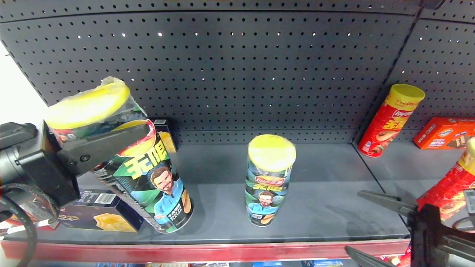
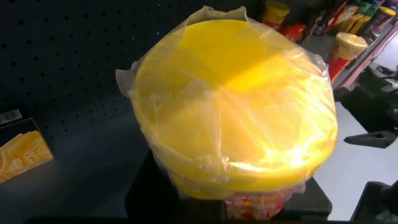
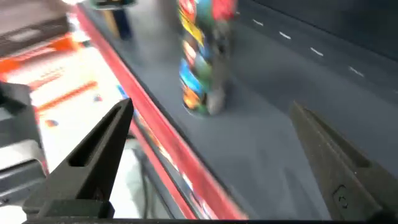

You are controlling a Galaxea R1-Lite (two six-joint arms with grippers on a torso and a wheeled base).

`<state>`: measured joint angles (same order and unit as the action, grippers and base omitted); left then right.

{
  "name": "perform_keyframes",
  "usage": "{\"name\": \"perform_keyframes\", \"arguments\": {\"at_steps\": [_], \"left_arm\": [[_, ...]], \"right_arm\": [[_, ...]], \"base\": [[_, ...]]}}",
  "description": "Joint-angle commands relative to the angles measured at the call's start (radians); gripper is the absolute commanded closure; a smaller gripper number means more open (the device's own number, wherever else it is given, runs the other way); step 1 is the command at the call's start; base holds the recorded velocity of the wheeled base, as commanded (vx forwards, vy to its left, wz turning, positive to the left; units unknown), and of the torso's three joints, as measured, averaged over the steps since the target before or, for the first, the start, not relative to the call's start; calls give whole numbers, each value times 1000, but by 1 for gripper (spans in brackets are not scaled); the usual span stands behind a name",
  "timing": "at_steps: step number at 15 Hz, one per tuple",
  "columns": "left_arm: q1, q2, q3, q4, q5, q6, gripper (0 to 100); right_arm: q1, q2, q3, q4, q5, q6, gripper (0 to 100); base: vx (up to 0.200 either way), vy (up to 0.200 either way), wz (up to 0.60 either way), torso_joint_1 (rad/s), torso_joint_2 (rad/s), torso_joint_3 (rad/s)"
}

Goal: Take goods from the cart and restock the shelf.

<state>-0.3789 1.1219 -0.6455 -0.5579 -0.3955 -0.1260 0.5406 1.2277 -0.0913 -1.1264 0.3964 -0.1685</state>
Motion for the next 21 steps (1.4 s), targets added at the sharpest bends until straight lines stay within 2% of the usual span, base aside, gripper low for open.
{"name": "perform_keyframes", "arguments": {"at_steps": [1,2,3,4,5,6,7,8,9,10,13,15,19,20,21], "left_arm": [[0,-10,4,0,0,0,100],[2,-22,14,0,0,2,100],[3,-24,30,0,0,3,100],[3,-33,69,-2,-2,14,100],[0,-39,79,0,-3,20,100],[-1,-44,89,0,-3,20,100],[-3,-44,89,0,-3,20,100],[-3,-44,89,0,-3,20,100],[-11,-44,87,0,-5,20,100],[-21,-42,87,0,-6,20,100],[-34,-44,86,0,-9,26,100],[-35,-47,93,0,-11,29,100],[-66,-94,159,3,-8,29,100],[-71,-96,168,3,-3,37,100],[-67,-94,184,3,-3,65,100]], "right_arm": [[-25,-246,91,112,-117,0,0],[-64,-362,91,273,-218,4,0],[-99,-450,91,390,-277,30,0],[-120,-613,91,548,-292,69,0],[-126,-698,91,636,-298,86,0],[-166,-833,88,781,-309,89,0],[-220,-919,88,872,-329,90,0],[-223,-925,88,878,-330,90,0],[-357,-1057,91,1005,-337,112,0],[-430,-1114,90,1057,-335,135,0],[-541,-1177,88,1068,-367,156,0],[-527,-1211,90,1131,-444,150,0],[-525,-1211,91,1122,-447,153,0],[-525,-1211,91,1123,-447,153,0],[-525,-1211,91,1123,-447,156,0]], "base": [[0,0,0,0,0,0],[0,0,0,0,0,0],[0,0,0,0,0,0],[0,0,0,0,0,0],[0,0,0,0,0,0],[0,0,0,0,0,0],[0,0,0,0,0,0],[0,0,0,0,0,0],[0,0,0,0,0,0],[0,0,0,0,0,0],[0,0,0,0,0,0],[0,0,0,0,0,0],[0,0,0,0,0,0],[0,0,0,0,0,0],[0,0,0,0,0,0]]}}
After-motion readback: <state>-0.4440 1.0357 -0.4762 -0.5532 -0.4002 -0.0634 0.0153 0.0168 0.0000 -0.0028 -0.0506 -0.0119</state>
